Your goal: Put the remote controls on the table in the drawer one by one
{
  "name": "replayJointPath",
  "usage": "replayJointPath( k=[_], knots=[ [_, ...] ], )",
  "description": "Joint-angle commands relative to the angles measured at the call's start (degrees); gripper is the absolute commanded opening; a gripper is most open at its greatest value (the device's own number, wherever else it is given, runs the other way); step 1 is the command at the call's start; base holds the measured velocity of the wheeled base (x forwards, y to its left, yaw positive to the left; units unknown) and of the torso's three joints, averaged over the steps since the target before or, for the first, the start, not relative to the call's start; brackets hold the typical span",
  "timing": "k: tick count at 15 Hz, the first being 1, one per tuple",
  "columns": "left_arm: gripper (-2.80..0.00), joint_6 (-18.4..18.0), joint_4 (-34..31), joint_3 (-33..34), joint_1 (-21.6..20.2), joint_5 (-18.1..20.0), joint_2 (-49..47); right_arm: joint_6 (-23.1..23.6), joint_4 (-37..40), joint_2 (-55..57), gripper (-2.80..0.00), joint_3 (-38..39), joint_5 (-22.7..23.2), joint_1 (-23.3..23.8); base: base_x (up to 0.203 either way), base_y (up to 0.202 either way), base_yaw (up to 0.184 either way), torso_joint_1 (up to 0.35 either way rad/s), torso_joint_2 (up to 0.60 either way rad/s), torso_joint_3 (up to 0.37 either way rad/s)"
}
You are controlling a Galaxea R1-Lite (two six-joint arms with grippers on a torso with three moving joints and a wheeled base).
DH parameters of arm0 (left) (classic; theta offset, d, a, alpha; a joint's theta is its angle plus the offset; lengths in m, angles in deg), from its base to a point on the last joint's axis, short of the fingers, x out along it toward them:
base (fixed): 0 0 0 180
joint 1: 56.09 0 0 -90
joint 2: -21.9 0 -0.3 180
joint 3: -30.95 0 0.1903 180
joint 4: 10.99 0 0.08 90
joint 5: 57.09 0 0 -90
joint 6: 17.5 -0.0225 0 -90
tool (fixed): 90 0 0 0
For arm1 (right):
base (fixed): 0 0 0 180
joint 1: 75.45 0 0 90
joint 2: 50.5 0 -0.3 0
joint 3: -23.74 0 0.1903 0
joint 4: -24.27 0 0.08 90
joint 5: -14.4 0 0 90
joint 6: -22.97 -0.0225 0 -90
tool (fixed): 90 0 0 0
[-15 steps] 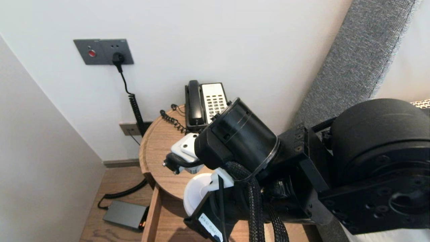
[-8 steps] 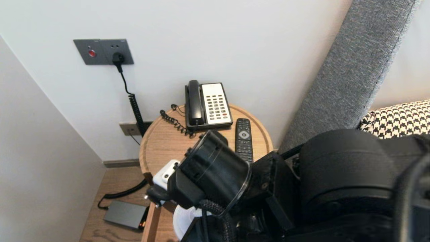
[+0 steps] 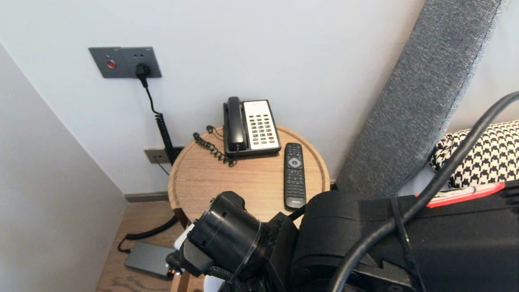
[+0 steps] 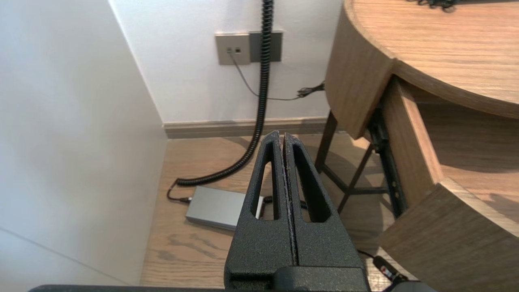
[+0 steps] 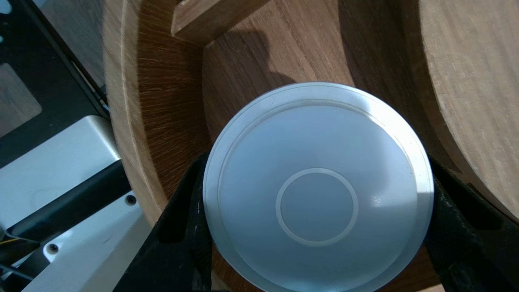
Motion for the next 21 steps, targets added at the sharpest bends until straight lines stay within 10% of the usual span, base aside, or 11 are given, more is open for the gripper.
replayJointPath(
  k=[1,21],
  knots=[
    [-2.80,-0.02,0.05,0.70,0.00,-0.05,0.11,-0.28,0.16,2.09,-2.80,0.22,0.31,0.29,0.000,0.000,0.000,0.000,0.00,0.000],
    [-2.80,-0.02,0.05,0.70,0.00,0.00,0.11,-0.60,-11.59,14.80,-2.80,-0.05,1.27,2.37,0.000,0.000,0.000,0.000,0.00,0.000]
  ],
)
